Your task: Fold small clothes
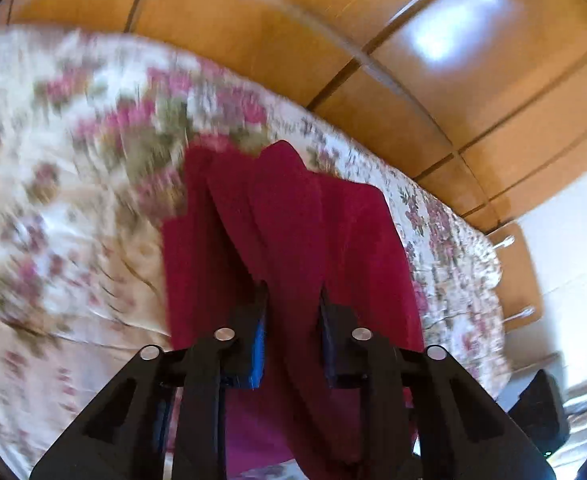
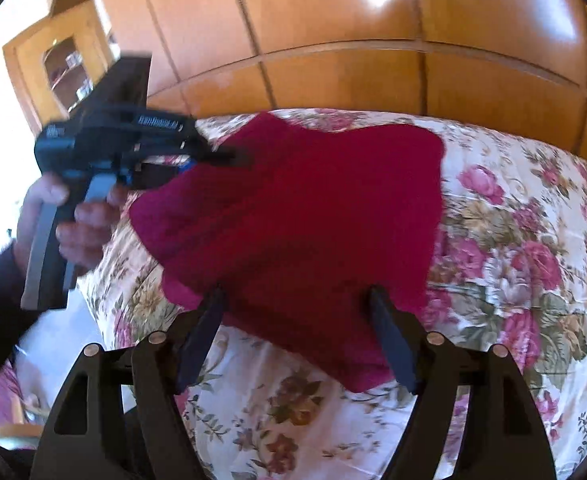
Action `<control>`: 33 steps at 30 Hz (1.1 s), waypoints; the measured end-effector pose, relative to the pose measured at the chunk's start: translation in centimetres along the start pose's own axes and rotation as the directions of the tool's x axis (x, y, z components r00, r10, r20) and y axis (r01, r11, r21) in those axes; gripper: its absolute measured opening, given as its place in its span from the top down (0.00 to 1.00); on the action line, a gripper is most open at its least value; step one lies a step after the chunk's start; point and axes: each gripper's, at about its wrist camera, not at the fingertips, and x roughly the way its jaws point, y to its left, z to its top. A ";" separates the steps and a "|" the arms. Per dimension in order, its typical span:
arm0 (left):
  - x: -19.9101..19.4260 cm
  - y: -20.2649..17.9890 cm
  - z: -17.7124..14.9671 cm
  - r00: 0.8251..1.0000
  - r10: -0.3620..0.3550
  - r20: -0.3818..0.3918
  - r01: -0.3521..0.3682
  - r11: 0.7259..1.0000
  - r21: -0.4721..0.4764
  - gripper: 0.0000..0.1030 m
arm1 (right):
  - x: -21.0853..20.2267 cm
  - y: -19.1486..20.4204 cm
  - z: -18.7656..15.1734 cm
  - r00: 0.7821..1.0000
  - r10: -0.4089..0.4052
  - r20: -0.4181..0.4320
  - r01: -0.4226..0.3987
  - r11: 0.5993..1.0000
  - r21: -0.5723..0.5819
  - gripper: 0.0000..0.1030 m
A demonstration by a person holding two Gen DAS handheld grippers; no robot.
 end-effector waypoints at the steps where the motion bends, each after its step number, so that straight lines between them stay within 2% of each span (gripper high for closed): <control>1: -0.7 0.1 -0.4 1.000 0.014 0.016 -0.014 1.000 0.023 0.80 | 0.3 0.7 -0.4 1.000 -0.014 -0.004 0.014 0.999 -0.031 0.26; 2: -1.2 0.4 -0.9 0.999 0.036 0.024 -0.036 0.999 0.040 0.80 | 0.6 0.9 -0.8 1.000 -0.020 -0.009 0.020 0.999 -0.039 0.26; 5: -0.1 2.2 -2.9 0.986 0.169 -0.003 -0.168 0.983 0.079 0.80 | 2.3 1.0 -1.9 0.999 -0.022 -0.030 0.020 0.999 -0.042 0.24; 6: 0.6 3.0 -3.6 0.982 0.190 -0.017 -0.188 0.980 0.070 0.76 | 2.5 1.2 -2.1 0.999 -0.027 -0.028 0.025 0.998 -0.050 0.23; 7: 0.8 3.6 -3.9 0.982 0.189 -0.014 -0.189 0.981 0.039 0.66 | 2.7 1.5 -2.1 0.999 -0.038 -0.025 0.036 0.997 -0.064 0.19; 8: 0.5 4.1 -4.0 0.985 0.175 0.003 -0.175 0.985 -0.008 0.62 | 2.7 1.9 -2.1 0.998 -0.051 -0.030 0.048 0.995 -0.084 0.17; 9: 0.1 4.6 -3.8 0.987 0.160 0.011 -0.159 0.986 -0.059 0.48 | 2.8 2.2 -2.1 0.997 -0.064 -0.036 0.061 0.993 -0.101 0.16; 11: -0.7 5.3 -3.5 0.988 0.152 0.010 -0.149 0.978 -0.145 0.35 | 2.5 2.1 -1.9 0.997 -0.065 -0.052 0.058 0.991 -0.120 0.16; 13: -2.4 5.1 -3.4 0.996 0.079 0.049 -0.069 0.981 -0.181 0.36 | 1.7 1.5 -1.4 0.997 -0.021 -0.071 0.014 0.994 -0.104 0.15; 15: -3.8 3.7 -3.6 0.995 0.064 0.081 -0.052 0.989 -0.140 0.35 | 0.0 0.1 -0.3 0.996 0.053 -0.071 -0.057 0.997 -0.053 0.17; 17: -4.7 2.0 -3.9 0.994 0.056 0.099 -0.048 0.995 -0.083 0.31 | -1.8 -1.5 1.0 0.996 0.083 -0.023 -0.083 0.997 0.006 0.17; 19: -4.9 0.4 -4.4 0.990 0.080 0.115 -0.077 0.997 -0.024 0.27 | -3.0 -3.0 2.3 0.997 0.073 0.026 -0.075 0.995 0.065 0.17; 21: -4.1 -1.3 -4.8 0.984 0.131 0.123 -0.137 0.990 0.045 0.26 | -3.2 -4.8 4.0 0.997 0.025 0.068 -0.034 0.991 0.126 0.18; 23: -3.0 -1.9 -5.3 0.973 0.193 0.127 -0.206 0.973 0.100 0.26 | -2.4 -5.4 5.4 0.997 -0.017 0.077 0.005 0.988 0.155 0.22; 25: -1.4 -1.7 -5.8 0.944 0.292 0.151 -0.314 0.937 0.154 0.26 | -0.6 -5.8 7.1 0.997 -0.021 0.078 0.006 0.983 0.185 0.24; 27: -0.5 -0.5 -6.3 0.925 0.348 0.151 -0.369 0.916 0.155 0.26 | 1.4 -5.6 8.8 0.997 -0.032 0.069 0.019 0.983 0.181 0.26; 28: -0.3 0.5 -6.3 0.927 0.346 0.144 -0.365 0.922 0.132 0.26 | 2.7 -5.6 9.3 0.998 -0.042 0.057 0.031 0.983 0.179 0.26; 30: 0.0 2.3 -6.5 0.942 0.305 0.139 -0.317 0.946 0.074 0.24 | 5.1 -5.8 10.1 0.998 -0.053 0.027 0.047 0.982 0.181 0.26; 31: 0.0 2.8 -6.6 0.946 0.292 0.137 -0.303 0.951 0.060 0.24 | 6.9 -6.1 10.4 0.997 -0.083 -0.003 0.082 0.981 0.175 0.26; 33: 0.0 3.1 -6.9 0.946 0.288 0.150 -0.299 0.953 0.056 0.23 | 9.5 -6.7 10.1 0.989 -0.133 -0.058 0.141 0.976 0.166 0.25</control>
